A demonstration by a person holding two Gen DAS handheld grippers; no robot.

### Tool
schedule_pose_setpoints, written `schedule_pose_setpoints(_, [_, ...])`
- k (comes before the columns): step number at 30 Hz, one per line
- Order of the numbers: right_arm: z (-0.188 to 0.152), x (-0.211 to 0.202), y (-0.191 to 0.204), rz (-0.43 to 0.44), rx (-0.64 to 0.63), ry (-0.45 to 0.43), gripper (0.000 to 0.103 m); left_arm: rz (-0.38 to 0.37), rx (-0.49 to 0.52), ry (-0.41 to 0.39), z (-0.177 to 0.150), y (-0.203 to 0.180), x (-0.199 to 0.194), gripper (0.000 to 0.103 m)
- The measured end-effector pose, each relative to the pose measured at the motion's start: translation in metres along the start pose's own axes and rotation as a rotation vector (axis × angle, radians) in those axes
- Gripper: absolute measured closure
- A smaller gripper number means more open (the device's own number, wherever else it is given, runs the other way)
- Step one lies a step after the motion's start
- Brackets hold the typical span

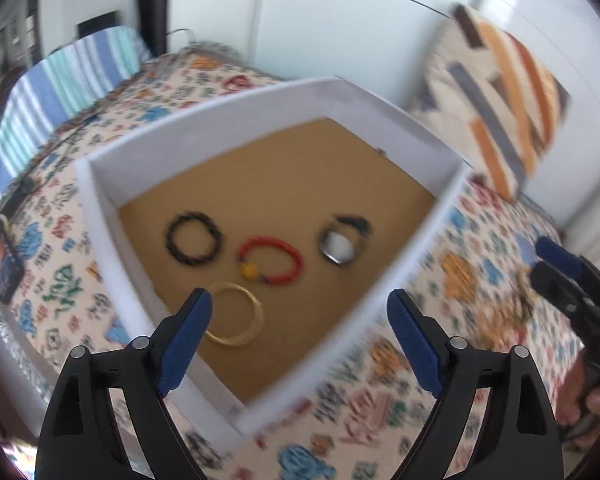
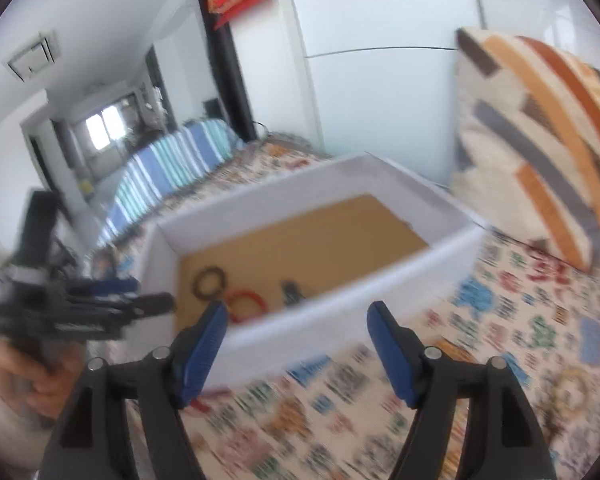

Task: Organize jewelry
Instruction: 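Move both tools back over the remaining jewelry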

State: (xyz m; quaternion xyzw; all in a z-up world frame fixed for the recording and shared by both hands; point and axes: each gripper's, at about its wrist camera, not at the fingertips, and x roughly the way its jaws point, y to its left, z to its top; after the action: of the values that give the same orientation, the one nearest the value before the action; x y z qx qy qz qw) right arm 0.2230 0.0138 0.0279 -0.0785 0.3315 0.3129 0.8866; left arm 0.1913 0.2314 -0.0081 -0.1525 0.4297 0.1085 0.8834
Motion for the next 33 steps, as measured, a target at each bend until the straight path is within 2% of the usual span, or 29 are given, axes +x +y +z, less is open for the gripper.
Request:
schedule_pose_setpoints(4, [-0.067, -0.028, -0.035, -0.167, 0.059, 0.069, 0.028, -0.064, 0.135, 0.034, -0.045, -0.055, -0.005, 0.011])
schedule_pose_setpoints(9, [-0.136, -0.081, -0.063, -0.289, 0.157, 0.098, 0.026, -0.126, 0.256, 0.088, -0.101, -0.114, 0.004, 0.011])
schedule_pose_setpoints(11, [-0.154, -0.099, -0.069, -0.339, 0.168, 0.1, 0.02, -0.145, 0.272, 0.111, -0.119, -0.132, 0.01, 0.011])
schedule_pose_setpoints(13, [-0.172, -0.113, -0.074, -0.371, 0.189, 0.11, 0.019, -0.165, 0.294, 0.158, -0.136, -0.15, 0.022, 0.011])
schedule_pose_setpoints(19, [-0.217, -0.131, -0.088, -0.474, 0.239, 0.165, 0.018, -0.116, 0.39, 0.208, -0.172, -0.181, 0.045, 0.011])
schedule_pose_setpoints(25, [-0.252, -0.131, -0.102, -0.519, 0.322, 0.224, 0.018, -0.073, 0.443, 0.233, -0.187, -0.192, 0.065, 0.011])
schedule_pose_setpoints(27, [-0.261, -0.129, -0.104, -0.522, 0.33, 0.249, 0.018, -0.053, 0.464, 0.196, -0.191, -0.195, 0.063, 0.01])
schedule_pose_setpoints(29, [-0.268, -0.128, -0.106, -0.517, 0.34, 0.262, 0.018, -0.046, 0.449, 0.186, -0.194, -0.193, 0.064, 0.004])
schedule_pose_setpoints(33, [-0.273, -0.121, -0.103, -0.508, 0.331, 0.281, 0.008, -0.039, 0.433, 0.176, -0.197, -0.191, 0.065, 0.001])
